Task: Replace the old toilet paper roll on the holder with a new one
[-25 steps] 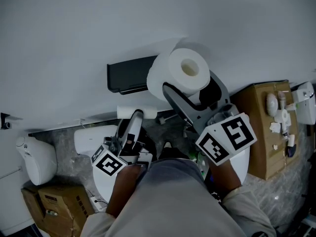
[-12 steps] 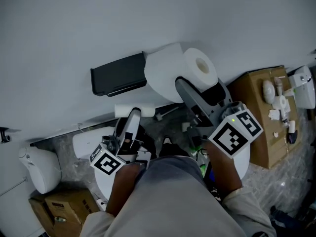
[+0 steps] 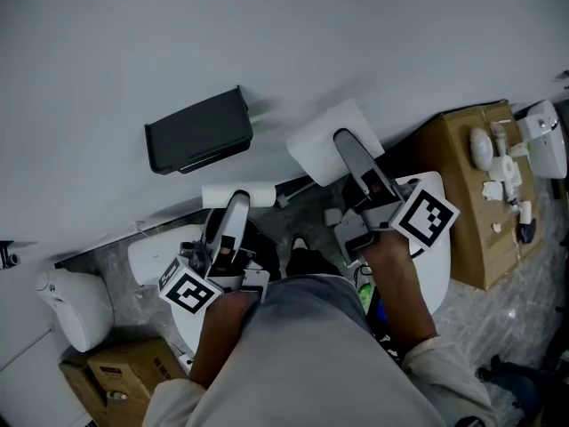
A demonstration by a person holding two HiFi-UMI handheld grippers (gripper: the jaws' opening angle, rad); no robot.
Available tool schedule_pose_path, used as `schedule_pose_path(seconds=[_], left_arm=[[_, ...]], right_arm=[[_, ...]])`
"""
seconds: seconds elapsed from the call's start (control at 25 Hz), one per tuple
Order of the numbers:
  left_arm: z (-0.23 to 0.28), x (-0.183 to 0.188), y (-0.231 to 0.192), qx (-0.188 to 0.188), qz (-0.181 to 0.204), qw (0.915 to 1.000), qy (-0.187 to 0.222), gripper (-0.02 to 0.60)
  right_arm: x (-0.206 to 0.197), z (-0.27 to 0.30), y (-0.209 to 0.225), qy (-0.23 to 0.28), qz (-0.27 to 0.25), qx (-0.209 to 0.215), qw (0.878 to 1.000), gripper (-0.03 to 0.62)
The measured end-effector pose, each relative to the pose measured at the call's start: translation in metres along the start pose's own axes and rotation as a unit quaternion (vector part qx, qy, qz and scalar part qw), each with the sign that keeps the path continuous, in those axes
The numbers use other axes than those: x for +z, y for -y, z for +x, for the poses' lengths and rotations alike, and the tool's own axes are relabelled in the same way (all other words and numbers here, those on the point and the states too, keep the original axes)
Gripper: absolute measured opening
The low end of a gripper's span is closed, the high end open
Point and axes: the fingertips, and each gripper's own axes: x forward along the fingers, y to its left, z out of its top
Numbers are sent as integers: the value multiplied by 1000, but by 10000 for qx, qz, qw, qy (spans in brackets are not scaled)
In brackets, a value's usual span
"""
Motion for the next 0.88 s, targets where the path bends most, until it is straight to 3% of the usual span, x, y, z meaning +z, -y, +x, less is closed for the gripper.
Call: schedule_pose_path(seconds=[0.28,0.4,0.52,0.88], left_arm=[[-16,13,-12,231,3,9997,125,181],[-24,30,-32,351,-3,9992,214,181],[-32,30,-25,413,60,9987,304,181],[-39,29,-26,532,122,9976,427,181]], right_arm=[[-30,28,37,47,1099,-299,9935,417],[-49,58,52,70,1407,-449,9890,417],[-54,58,62,117,1643,-549,9848,417],[-72,72,78,263,2503,-365,9671,416]])
